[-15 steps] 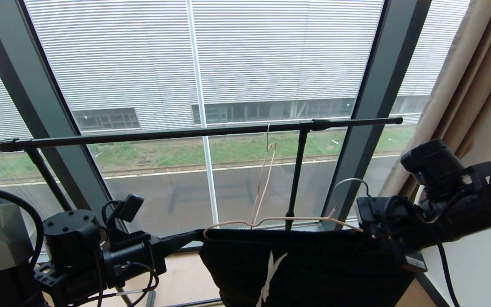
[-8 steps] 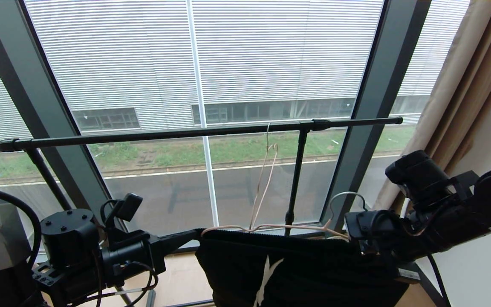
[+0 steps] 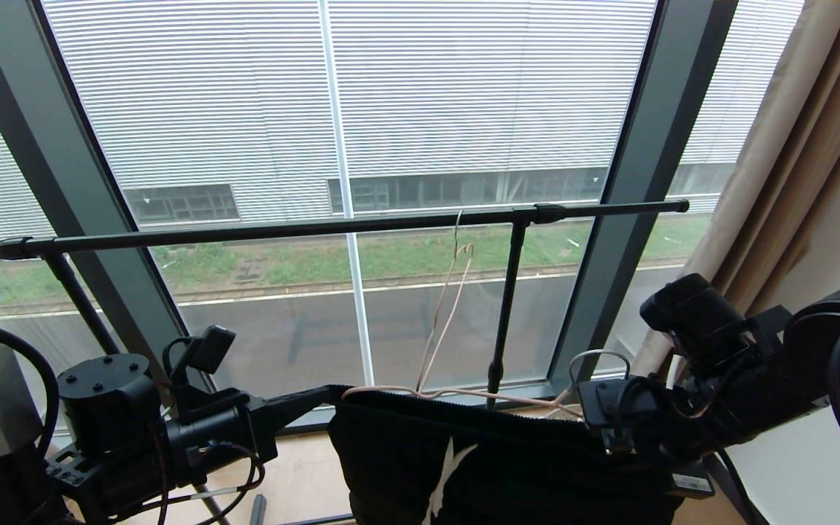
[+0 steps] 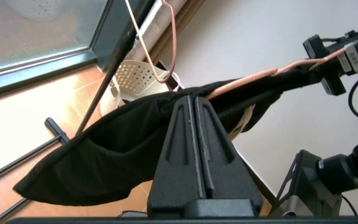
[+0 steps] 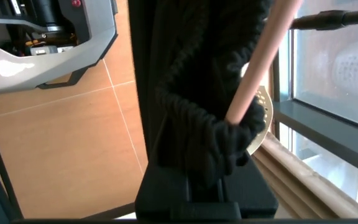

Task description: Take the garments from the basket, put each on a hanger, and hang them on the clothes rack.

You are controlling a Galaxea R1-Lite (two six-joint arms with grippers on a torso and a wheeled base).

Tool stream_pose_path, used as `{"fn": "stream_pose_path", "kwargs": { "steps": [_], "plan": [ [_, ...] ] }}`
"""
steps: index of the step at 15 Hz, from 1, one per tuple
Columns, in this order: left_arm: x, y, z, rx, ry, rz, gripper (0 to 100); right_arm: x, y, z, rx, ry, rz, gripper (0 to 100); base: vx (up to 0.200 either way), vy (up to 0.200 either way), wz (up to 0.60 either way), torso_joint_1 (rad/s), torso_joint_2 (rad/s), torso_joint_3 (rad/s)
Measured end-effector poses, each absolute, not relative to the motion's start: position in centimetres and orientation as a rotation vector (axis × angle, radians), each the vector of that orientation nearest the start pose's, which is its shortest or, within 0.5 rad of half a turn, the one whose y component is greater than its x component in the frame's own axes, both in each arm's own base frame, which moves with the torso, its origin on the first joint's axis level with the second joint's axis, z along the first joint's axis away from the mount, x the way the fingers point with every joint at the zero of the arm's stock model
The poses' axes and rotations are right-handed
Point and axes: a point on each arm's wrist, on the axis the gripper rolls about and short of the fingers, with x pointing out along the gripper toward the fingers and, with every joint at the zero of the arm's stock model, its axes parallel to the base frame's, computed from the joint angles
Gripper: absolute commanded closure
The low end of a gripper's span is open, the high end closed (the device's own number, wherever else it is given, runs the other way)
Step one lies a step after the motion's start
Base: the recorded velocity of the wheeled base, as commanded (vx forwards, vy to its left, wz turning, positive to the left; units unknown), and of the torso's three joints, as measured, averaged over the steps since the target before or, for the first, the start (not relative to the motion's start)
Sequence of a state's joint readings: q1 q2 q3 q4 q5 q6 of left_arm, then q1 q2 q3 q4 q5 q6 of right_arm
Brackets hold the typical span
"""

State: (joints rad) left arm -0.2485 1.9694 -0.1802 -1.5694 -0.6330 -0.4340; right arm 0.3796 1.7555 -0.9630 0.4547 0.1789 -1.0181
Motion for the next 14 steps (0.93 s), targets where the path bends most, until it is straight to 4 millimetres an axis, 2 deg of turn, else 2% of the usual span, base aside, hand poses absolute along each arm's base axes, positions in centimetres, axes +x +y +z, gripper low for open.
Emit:
{"fn": "stream_pose_path", "kwargs": {
  "steps": [7, 11, 14],
  "plan": [
    [23.8, -7.2, 6.9, -0.448, 0.405, -0.808, 100, 23.9, 10.0, 11.7, -1.027, 0.974, 1.052, 100, 0.0, 0.0, 0.0, 0.0, 0.0, 0.0],
    [23.6, -7.3, 7.3, -0.439, 0.388, -0.82, 100, 24.9, 11.2, 11.5, -0.974, 0.942, 0.99, 100, 0.0, 0.0, 0.0, 0.0, 0.0, 0.0],
    [23.1, -7.6, 7.9, -0.363, 0.387, -0.841, 100, 25.5, 12.5, 11.4, -0.875, 0.952, 0.929, 100, 0.0, 0.0, 0.0, 0.0, 0.0, 0.0]
  ]
}}
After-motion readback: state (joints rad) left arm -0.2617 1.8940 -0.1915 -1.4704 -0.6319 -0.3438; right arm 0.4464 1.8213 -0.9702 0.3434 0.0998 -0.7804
